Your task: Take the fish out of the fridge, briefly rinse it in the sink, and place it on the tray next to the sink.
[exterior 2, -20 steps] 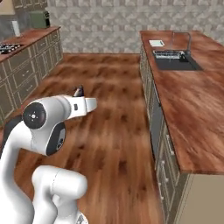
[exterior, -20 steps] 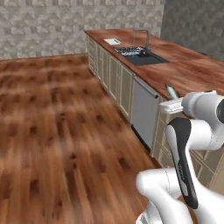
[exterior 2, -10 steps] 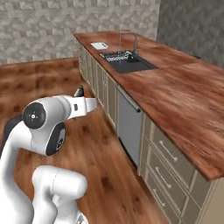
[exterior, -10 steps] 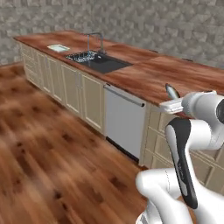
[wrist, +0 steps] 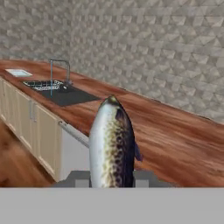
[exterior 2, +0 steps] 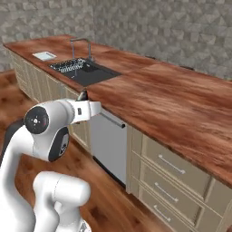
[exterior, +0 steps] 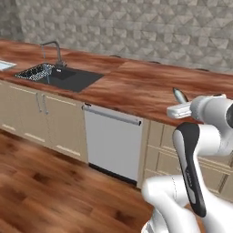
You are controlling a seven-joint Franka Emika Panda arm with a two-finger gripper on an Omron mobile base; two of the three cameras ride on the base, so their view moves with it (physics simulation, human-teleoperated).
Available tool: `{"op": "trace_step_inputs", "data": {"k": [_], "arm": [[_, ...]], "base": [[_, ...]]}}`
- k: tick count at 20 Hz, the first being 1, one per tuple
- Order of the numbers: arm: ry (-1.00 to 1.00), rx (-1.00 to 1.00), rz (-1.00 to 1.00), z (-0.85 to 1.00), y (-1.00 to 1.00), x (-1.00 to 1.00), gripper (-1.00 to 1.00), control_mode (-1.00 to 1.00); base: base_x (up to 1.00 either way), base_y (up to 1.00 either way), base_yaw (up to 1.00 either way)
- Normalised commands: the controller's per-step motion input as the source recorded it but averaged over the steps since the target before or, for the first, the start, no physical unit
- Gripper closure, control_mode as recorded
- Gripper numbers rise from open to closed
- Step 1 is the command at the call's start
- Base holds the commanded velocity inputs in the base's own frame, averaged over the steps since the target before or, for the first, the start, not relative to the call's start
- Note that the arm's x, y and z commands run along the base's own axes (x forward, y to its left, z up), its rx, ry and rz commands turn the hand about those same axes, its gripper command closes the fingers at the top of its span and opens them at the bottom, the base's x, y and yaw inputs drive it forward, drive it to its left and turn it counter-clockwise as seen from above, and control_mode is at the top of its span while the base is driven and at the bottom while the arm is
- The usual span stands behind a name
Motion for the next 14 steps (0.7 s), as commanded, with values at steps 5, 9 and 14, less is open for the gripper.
{"op": "trace_step_inputs", "data": {"k": [5, 9, 14], "arm": [[0.00, 0.00, 0.00, 0.00, 0.00, 0.00, 1.00, 1.00], [0.00, 0.00, 0.00, 0.00, 0.00, 0.00, 1.00, 1.00], [0.00, 0.00, 0.00, 0.00, 0.00, 0.00, 1.00, 1.00]], "base": [[0.28, 1.00, -0.31], [0.00, 1.00, 0.00], [0.10, 1.00, -0.01]]}}
